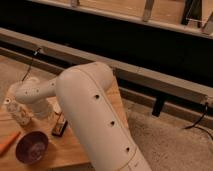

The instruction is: Push the eraser across the table

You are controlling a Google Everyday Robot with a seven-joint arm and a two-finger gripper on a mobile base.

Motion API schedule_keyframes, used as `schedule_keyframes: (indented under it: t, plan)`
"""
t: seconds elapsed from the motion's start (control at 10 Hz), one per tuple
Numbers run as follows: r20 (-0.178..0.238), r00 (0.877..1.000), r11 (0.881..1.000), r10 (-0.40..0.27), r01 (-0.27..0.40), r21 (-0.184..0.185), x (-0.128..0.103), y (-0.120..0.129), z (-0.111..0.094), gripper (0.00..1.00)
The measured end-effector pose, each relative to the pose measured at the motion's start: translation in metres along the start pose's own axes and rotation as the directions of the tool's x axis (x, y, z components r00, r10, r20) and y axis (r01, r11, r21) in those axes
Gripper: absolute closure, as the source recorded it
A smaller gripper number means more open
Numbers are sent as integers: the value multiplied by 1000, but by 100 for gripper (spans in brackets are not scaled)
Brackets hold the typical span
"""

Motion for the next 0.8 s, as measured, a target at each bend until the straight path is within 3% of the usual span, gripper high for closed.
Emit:
schedule_keyframes:
  t: [0.8]
  plan:
    - [0, 999, 999, -37, 37, -13, 4, 3, 14, 100]
